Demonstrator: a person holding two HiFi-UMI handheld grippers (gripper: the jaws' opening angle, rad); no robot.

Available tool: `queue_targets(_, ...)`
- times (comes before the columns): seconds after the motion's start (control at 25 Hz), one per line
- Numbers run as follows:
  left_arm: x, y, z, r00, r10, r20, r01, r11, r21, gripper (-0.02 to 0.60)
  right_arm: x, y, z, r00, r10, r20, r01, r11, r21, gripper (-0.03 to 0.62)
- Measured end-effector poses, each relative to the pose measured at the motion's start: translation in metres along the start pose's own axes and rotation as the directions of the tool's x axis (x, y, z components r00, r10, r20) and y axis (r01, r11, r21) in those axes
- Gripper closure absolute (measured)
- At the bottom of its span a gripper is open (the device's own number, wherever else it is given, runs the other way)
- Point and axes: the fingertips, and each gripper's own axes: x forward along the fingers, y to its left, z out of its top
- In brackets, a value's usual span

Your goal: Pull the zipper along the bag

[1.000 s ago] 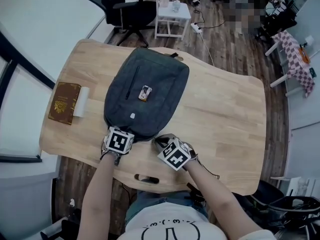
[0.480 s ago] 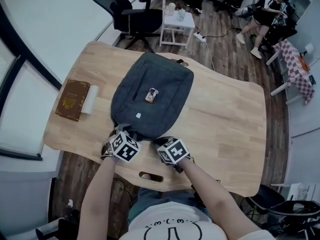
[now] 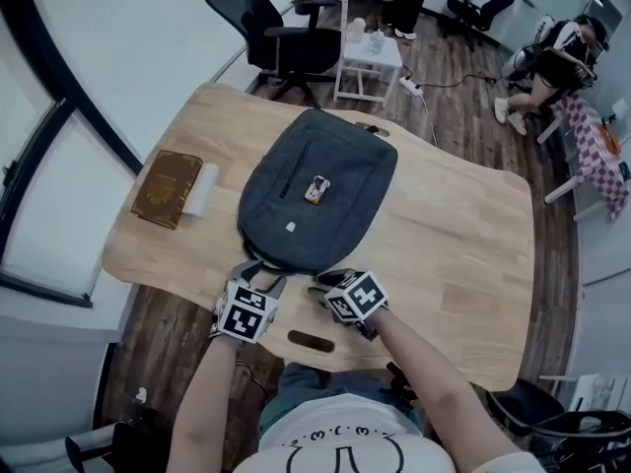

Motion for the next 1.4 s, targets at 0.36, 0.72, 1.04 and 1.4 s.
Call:
queue_targets(0.36, 0.027, -0.060, 0.005, 0.992, 0.059, 0.109, -0.042, 0.988, -0.151, 0.373, -0.097, -0.070, 0.015, 0.944, -0.220, 0.245, 0.190, 0.972, 0.140, 0.379)
queue_targets(0.72, 0.075, -0.071, 0.000, 0.961, 0.276, 0.032, -0.254, 0.918, -0.303, 0.379, -0.154, -0.104, -0.004, 0.882, -0.321, 0.345, 0.236, 0.935, 0.265, 0.404)
queue_targets(1.04, 0.097, -0.062, -0.004, 0.857, 0.515, -0.038, -0.503, 0.816, -0.286, 0.405, -0.168, -0.125, -0.026, 0.885, -0.321, 0.336, 0.222, 0.928, 0.300, 0.408)
queue_targets(1.4, 0.096, -0.064, -0.007, 0.904, 0.428, -0.016, -0.407, 0.847, -0.342, 0.557, -0.170, -0.139, -0.027, 0.896, -0.280, 0.345, 0.179, 0.939, 0.294, 0.428)
